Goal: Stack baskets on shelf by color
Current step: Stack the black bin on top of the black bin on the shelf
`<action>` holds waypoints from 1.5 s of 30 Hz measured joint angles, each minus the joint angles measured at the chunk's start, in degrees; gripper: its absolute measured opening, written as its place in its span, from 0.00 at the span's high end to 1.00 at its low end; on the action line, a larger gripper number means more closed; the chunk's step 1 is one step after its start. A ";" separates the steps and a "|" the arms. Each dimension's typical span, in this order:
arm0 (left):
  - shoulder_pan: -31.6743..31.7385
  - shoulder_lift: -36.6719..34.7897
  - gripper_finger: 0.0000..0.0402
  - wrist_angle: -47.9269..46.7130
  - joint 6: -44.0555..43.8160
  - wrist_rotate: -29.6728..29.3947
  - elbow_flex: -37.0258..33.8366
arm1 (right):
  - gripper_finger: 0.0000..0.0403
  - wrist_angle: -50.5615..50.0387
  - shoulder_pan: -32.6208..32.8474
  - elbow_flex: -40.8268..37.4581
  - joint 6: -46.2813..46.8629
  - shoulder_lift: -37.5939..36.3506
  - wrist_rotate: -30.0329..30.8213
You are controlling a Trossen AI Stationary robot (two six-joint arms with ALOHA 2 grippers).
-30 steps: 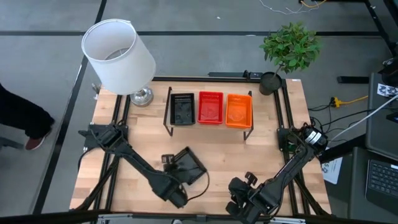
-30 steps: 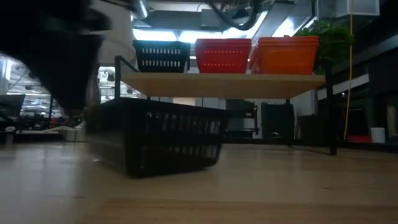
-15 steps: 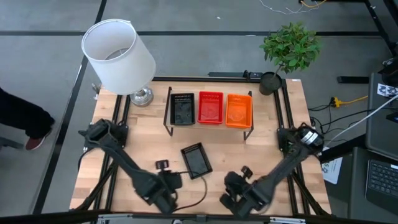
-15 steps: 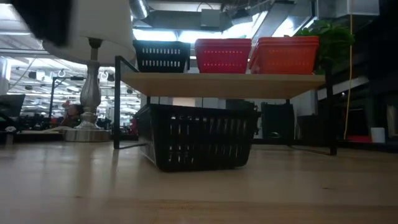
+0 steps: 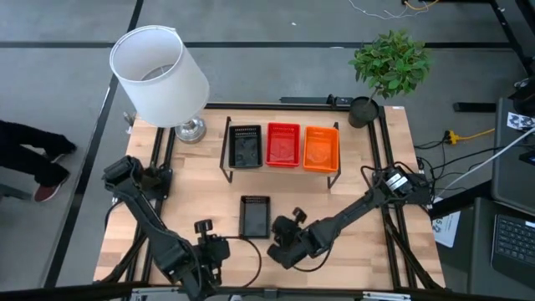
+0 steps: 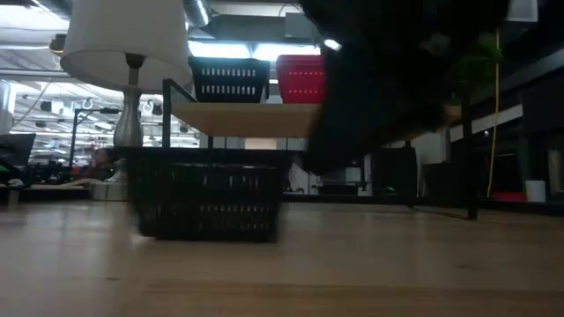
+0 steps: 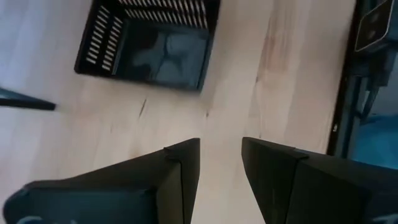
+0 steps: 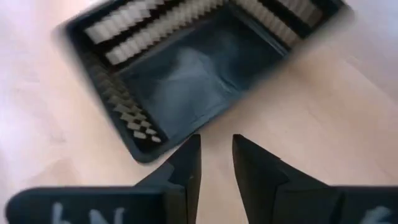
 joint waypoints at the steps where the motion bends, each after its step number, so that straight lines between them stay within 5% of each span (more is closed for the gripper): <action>1: 0.30 0.18 0.72 0.28 0.46 -0.26 0.00 | 0.77 2.18 -0.17 0.07 -2.63 -0.18 -0.88; 12: 6.10 0.43 0.71 2.85 11.91 1.81 0.00 | 0.77 -15.60 4.21 8.30 0.46 -0.29 -11.07; 23: 14.28 5.03 0.59 10.95 26.66 12.16 -0.02 | 0.77 -60.67 19.20 24.48 32.20 -0.57 -6.29; 32: 17.23 10.08 0.56 12.86 28.20 13.69 -0.10 | 0.77 -61.06 27.94 24.68 39.43 -4.12 -1.48; 45: 19.53 15.43 0.57 16.29 28.38 16.68 0.00 | 0.77 -60.96 28.64 24.63 38.61 -4.42 0.09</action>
